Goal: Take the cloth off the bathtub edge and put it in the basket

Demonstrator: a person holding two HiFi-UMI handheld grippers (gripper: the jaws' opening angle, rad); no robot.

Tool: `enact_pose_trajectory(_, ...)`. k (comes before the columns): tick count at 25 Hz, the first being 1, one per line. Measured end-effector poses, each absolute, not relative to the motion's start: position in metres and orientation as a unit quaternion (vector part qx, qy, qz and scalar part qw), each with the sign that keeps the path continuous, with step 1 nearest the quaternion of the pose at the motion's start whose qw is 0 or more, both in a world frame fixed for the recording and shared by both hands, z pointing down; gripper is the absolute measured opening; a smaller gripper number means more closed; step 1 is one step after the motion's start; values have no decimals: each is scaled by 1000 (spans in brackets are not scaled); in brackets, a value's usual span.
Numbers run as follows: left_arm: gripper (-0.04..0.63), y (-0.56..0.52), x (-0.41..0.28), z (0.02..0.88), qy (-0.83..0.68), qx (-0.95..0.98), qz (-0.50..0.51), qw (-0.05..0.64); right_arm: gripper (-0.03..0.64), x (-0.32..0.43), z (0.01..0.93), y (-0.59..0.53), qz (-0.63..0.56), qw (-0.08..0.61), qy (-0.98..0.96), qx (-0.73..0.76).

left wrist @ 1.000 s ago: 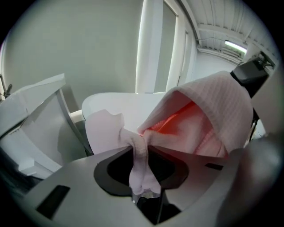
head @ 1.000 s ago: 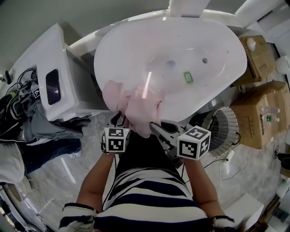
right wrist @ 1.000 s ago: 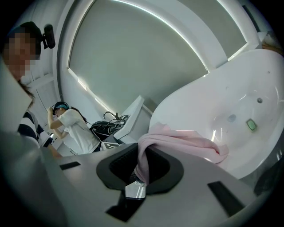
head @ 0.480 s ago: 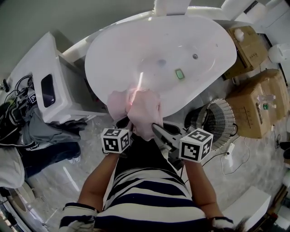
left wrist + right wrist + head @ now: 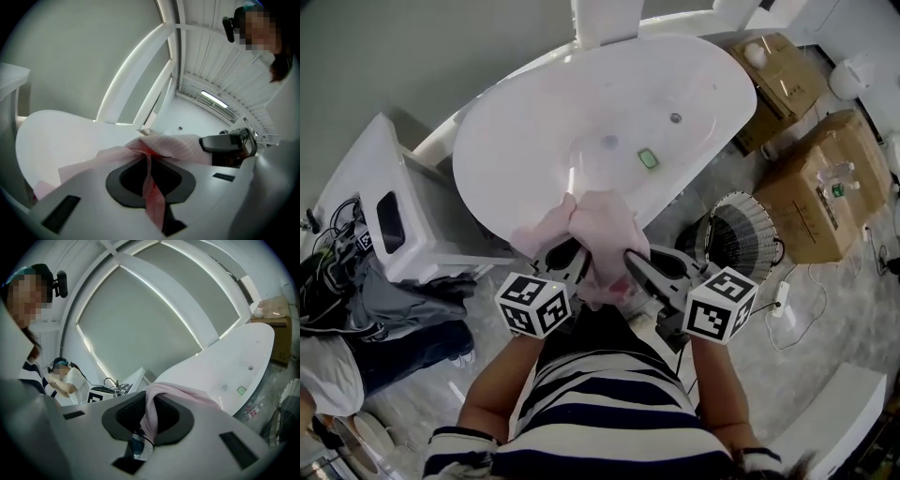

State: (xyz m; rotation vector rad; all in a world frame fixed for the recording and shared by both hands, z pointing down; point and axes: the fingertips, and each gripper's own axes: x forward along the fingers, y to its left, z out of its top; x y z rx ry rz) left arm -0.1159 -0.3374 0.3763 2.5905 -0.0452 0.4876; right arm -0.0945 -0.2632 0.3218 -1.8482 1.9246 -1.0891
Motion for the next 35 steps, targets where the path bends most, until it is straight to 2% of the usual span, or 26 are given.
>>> enact_pose_trajectory(13, 40, -270, -37, 257, 112, 961, 86, 237, 62, -31, 247, -195, -252, 155, 617, -729)
enact_pose_trajectory(35, 40, -82, 67, 140, 295, 942, 7, 157, 63, 46, 155, -30, -112, 112, 508, -847)
